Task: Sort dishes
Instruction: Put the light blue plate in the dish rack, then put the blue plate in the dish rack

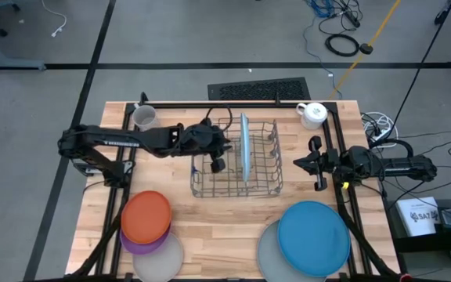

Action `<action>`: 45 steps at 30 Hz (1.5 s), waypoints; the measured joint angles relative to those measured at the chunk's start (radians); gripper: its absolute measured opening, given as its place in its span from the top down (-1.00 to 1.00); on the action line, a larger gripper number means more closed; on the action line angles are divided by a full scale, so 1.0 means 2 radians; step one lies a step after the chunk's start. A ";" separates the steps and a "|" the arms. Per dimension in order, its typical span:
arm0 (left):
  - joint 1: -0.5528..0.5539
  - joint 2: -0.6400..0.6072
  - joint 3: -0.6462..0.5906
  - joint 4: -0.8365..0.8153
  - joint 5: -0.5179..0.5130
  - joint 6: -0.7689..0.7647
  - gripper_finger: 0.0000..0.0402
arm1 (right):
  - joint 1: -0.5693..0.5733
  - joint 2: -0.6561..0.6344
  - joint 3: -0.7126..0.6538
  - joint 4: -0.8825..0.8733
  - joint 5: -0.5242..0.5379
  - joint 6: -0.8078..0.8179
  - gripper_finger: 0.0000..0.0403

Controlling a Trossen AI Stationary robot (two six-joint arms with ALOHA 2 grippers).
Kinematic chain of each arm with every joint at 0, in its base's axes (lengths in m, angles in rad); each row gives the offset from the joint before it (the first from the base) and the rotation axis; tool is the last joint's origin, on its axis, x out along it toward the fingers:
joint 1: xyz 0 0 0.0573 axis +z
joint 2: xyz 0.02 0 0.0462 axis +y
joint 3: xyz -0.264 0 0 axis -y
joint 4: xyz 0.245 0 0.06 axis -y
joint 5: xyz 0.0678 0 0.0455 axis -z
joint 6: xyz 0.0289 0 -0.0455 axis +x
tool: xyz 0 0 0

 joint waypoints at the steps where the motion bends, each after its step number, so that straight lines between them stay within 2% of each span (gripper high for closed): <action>1: -0.007 -0.004 0.000 -0.006 0.000 0.000 0.55 | 0.000 0.000 0.000 0.001 0.000 0.000 0.96; 8: -0.068 -0.023 -0.001 -0.019 -0.040 0.044 0.55 | 0.000 0.000 0.000 0.001 0.000 0.001 0.96; 13: -0.117 -0.038 -0.001 0.023 -0.054 0.091 0.55 | 0.000 0.000 0.000 0.001 0.003 0.013 0.96; 20: -0.151 0.000 0.000 0.172 0.023 0.157 0.55 | 0.000 0.000 0.000 0.001 0.022 0.019 0.96; 27: -0.154 0.115 0.013 0.259 0.099 0.165 0.54 | 0.000 0.000 0.000 0.001 0.059 0.043 0.96; 31: -0.167 0.191 0.075 0.252 0.113 0.198 0.46 | 0.000 0.000 0.000 0.001 0.059 0.044 0.96; 34: -0.187 0.245 0.141 0.213 0.116 0.240 0.32 | 0.000 0.000 0.000 0.001 0.059 0.044 0.96; 40: -0.214 0.338 0.281 0.098 0.053 0.316 0.04 | 0.000 0.000 0.000 0.001 0.057 0.049 0.96; 45: -0.219 0.403 0.386 0.020 0.025 0.326 0.01 | 0.000 0.000 0.000 0.001 0.057 0.049 0.96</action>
